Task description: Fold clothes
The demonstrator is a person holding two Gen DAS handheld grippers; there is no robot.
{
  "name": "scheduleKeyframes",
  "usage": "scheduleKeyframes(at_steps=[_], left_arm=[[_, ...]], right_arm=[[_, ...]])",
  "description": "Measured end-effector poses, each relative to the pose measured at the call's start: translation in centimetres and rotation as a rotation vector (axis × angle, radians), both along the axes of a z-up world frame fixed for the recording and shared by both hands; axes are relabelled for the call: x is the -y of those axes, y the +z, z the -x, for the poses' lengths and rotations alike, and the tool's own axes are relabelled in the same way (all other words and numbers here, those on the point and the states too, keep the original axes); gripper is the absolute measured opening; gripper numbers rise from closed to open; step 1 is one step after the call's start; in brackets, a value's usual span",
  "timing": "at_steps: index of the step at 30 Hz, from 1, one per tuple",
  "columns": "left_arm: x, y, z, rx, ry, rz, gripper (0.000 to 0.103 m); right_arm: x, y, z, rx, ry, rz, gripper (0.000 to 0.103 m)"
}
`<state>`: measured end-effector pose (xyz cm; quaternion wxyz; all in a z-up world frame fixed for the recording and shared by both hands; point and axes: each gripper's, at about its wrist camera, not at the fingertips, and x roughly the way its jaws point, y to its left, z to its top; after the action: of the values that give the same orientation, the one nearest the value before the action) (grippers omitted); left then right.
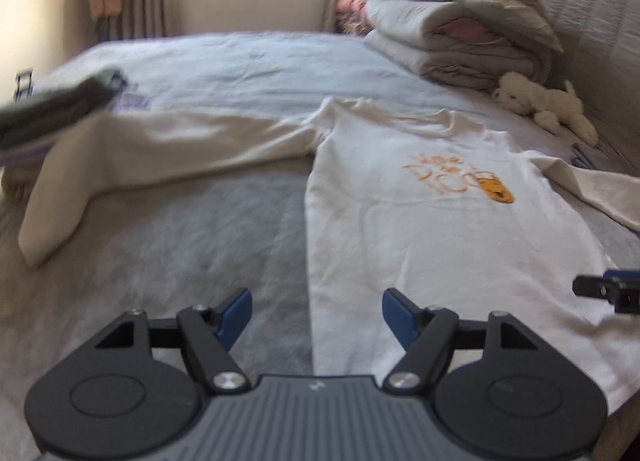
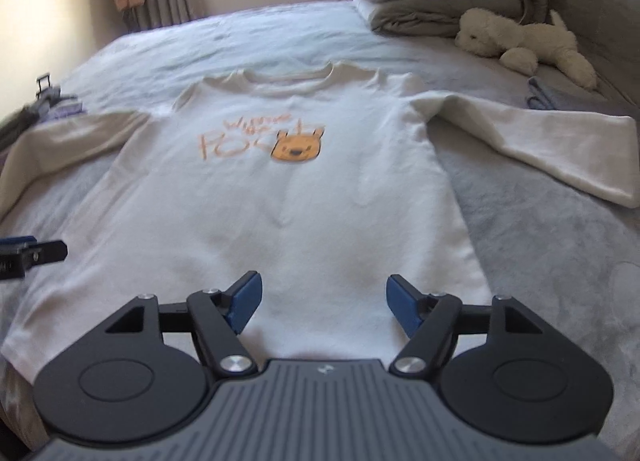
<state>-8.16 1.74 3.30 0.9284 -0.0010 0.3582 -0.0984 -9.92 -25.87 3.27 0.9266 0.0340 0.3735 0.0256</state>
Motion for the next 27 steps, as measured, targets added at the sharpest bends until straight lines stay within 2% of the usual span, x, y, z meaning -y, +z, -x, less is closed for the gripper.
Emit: scheduleKeyframes(at_steps=[3,6,8,18,20,25,27], left_arm=[[-0.3,-1.2,-0.6,-0.084,0.011,0.015,0.073],[-0.2,-1.3,-0.5,-0.084,0.005,-0.011,0.073],[-0.5,-1.1,-0.6,-0.099,0.017,0.007,0.073],[-4.7,0.0,-1.4,-0.196,0.091,0.204,0.055],[-5.1,0.0,-1.2,-0.203,0.092,0.222,0.054],[-5.3,-0.1,-0.3,-0.213,0.062,0.239,0.052],[-5.6,-0.2,0.6,-0.209,0.045,0.249,0.052]], right_arm=[[0.3,-0.6,-0.4,-0.054,-0.013,0.009,0.072],[0.3,-1.0,-0.3,-0.074,0.006,0.028,0.073],[0.6,-0.9,0.0,-0.078,0.013,0.023,0.072],[4.7,0.4,1.5,-0.047,-0.066,-0.071,0.072],[5.5,0.6,1.8,-0.041,-0.082,-0.090,0.057],[7.5,1.2,2.5,-0.027,-0.121,-0.135,0.049],[7.8,1.1,3.0,-0.027,-0.129,-0.143,0.049]])
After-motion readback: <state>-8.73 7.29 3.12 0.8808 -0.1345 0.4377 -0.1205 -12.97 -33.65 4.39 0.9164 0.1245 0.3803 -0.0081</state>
